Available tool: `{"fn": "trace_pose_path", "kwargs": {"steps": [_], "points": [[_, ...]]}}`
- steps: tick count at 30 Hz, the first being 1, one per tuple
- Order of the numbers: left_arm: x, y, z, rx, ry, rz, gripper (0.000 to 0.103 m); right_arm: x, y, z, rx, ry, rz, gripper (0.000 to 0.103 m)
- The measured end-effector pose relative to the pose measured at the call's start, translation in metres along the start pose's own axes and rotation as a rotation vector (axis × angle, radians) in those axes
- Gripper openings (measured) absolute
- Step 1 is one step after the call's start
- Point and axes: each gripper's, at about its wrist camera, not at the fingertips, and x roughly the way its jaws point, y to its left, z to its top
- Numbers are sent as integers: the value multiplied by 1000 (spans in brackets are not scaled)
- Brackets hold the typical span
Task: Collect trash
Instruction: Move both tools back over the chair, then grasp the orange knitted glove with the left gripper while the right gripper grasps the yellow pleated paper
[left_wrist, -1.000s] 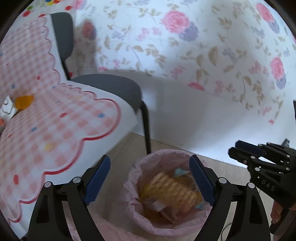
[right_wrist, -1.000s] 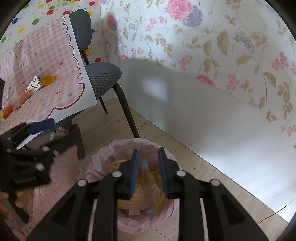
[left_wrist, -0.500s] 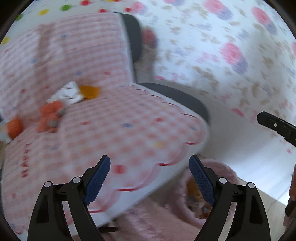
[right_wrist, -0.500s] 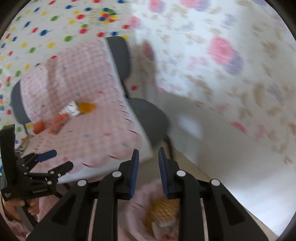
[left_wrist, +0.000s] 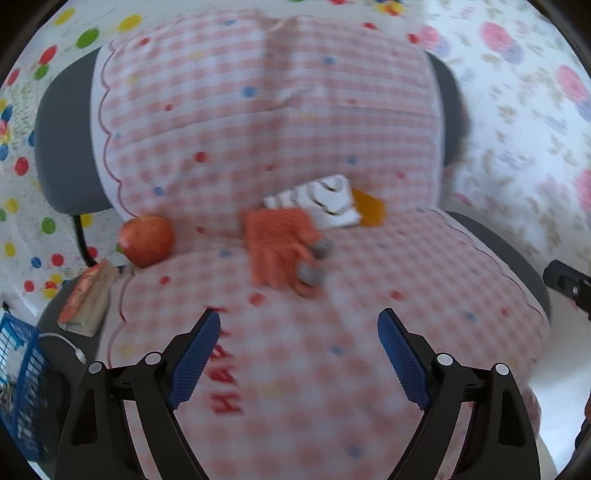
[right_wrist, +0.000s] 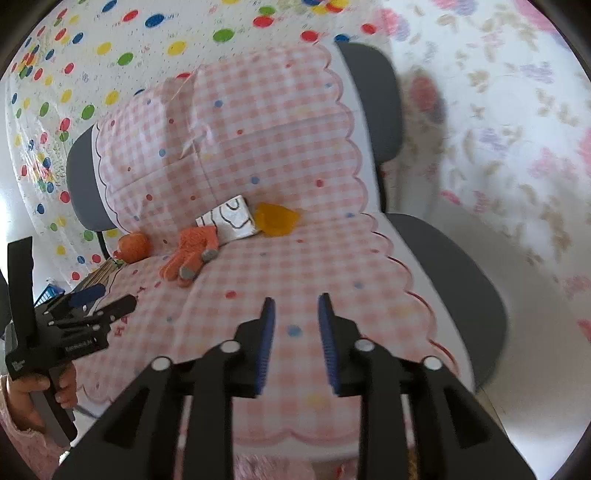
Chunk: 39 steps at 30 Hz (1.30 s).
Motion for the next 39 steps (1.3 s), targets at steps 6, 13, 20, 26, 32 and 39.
{"fn": "trace_pose_path", "kwargs": {"steps": [6, 13, 20, 26, 32, 39], "points": [[32, 22, 24, -36, 27, 33, 87, 78, 10, 38, -67, 75, 39, 44], [82, 43, 52, -60, 41, 87, 87, 182, 6, 84, -83, 135, 41, 45], [116, 50, 65, -72, 69, 89, 87, 265, -6, 109, -36, 214, 31, 46], [122, 52, 65, -62, 85, 87, 87, 297, -9, 117, -12, 262, 23, 46], [117, 51, 62, -54, 88, 84, 87, 271, -12, 114, 10, 225, 111, 2], [119, 29, 59, -37, 107, 60, 87, 174, -22, 105, -39, 59, -2, 1]]}}
